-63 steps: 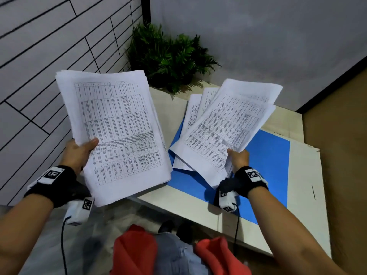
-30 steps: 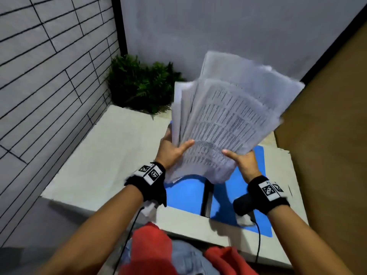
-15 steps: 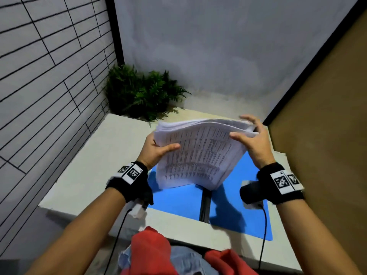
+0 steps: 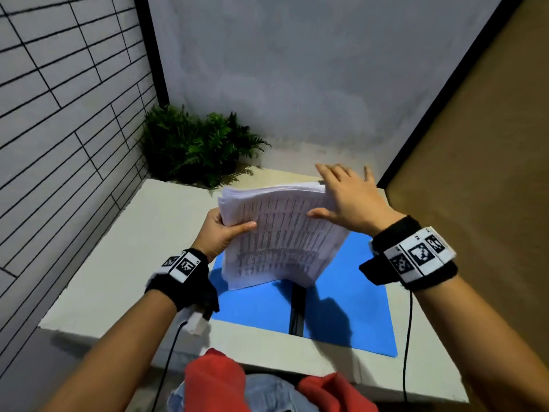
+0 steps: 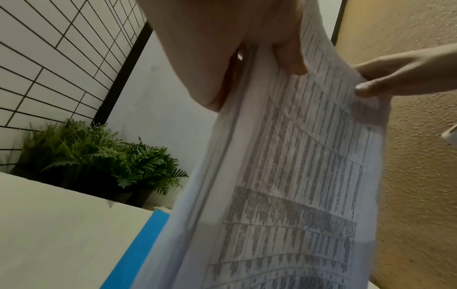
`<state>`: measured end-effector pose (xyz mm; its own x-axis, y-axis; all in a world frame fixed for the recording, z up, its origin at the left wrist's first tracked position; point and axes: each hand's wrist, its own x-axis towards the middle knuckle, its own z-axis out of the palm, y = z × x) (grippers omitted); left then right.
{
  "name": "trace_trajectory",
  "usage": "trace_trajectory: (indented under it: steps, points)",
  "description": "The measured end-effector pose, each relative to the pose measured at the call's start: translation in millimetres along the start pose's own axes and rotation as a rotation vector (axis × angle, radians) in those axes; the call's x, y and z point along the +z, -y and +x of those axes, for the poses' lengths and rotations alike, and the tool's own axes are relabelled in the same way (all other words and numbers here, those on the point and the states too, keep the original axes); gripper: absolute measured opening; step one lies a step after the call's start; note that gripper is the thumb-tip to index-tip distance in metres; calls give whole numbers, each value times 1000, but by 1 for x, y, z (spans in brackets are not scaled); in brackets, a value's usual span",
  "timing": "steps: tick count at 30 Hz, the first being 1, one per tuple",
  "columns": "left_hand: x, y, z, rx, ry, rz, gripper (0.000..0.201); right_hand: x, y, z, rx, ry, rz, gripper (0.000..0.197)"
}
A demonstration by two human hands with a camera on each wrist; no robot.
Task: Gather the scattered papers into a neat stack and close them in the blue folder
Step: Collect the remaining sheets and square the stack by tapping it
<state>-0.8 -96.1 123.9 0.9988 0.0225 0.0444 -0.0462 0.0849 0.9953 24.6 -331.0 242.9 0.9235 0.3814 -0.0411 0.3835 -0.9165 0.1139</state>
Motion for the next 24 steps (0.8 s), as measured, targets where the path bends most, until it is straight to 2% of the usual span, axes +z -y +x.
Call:
trace_trajectory:
  steps: [2,3,4,6,8,9,11,13,15,17,20,21,24]
  points:
    - [-2,1,2,-7,-12,17,42,3,-17,-2,57,-9,46,89]
    - [-2,2,3,-12,-16,25,36,4,-25,-4,86,0,141,83]
    - [-3,1,3,-16,-12,35,28,8,-33,-4,104,-7,308,73]
    - [-2,3,6,-31,-14,37,19,22,-46,-3,132,-53,796,40]
    - [0,6,6,-74,-15,13,29,43,-41,-1,160,-21,1248,33]
    - [2,7,7,-102,-17,0,38,57,-34,0,197,-17,1357,34]
    - [6,4,7,-105,-62,-4,41,79,-16,4,311,-149,1453,26]
    - [5,-5,4,-47,-126,-14,28,75,0,1,354,-335,1536,19]
    - [-2,-15,-2,20,-157,-36,21,63,8,-2,280,-414,1597,20]
    - [-11,-24,-10,109,-108,-52,30,59,10,-6,183,-438,1607,26]
    - [-20,-23,-15,154,-25,39,70,52,13,-6,118,-485,1475,34]
    - [-21,-20,-15,154,-21,38,74,49,14,-5,97,-512,1445,33]
    - [-19,-14,-13,114,-39,-9,63,39,10,-2,27,-579,1288,22]
